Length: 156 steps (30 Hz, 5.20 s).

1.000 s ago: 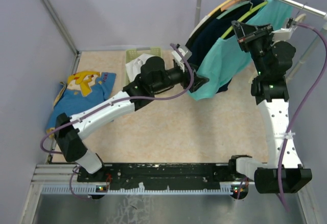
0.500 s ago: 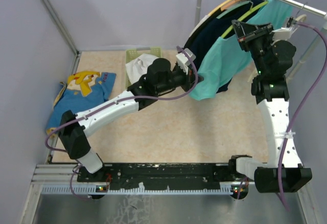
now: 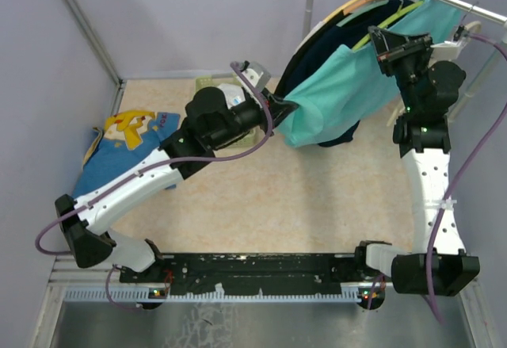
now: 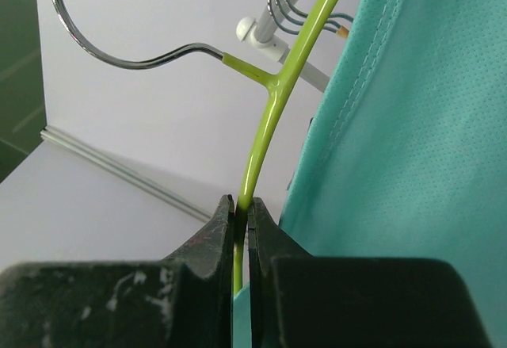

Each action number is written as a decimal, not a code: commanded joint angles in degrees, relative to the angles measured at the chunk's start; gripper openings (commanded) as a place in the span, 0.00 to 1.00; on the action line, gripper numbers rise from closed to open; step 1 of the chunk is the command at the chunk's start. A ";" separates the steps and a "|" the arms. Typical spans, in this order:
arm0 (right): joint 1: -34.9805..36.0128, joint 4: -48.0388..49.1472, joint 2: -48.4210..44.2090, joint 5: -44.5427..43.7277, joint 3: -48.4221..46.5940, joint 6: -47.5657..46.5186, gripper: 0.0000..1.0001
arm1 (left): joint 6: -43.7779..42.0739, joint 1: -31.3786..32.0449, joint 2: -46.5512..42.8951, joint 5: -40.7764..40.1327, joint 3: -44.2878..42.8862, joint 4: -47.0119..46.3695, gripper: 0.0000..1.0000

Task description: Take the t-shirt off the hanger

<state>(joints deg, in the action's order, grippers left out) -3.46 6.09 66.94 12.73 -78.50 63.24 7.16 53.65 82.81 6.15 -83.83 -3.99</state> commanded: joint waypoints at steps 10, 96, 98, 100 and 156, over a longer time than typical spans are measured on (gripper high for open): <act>-2.43 10.70 -0.15 -0.52 -1.45 0.72 0.00 | -3.30 0.32 -9.30 -6.41 4.94 -2.29 0.00; -4.45 15.66 4.91 4.42 -13.33 11.34 0.00 | 6.43 -3.42 1.06 -2.46 30.47 -24.49 0.00; -4.45 16.32 5.09 4.90 -13.06 11.93 0.00 | 6.14 -3.41 1.30 -2.47 29.60 -23.71 0.00; -4.45 16.83 4.83 4.81 -12.38 12.35 0.00 | 6.09 -3.41 2.51 -2.26 28.81 -22.91 0.00; -4.39 8.34 -20.28 32.99 8.54 11.56 0.00 | -1.93 -5.79 3.88 21.67 9.09 -23.58 0.85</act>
<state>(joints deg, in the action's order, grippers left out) -7.42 8.95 50.06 42.41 -70.81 74.72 7.25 49.15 85.30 19.99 -70.65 -24.80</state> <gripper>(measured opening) 0.031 0.845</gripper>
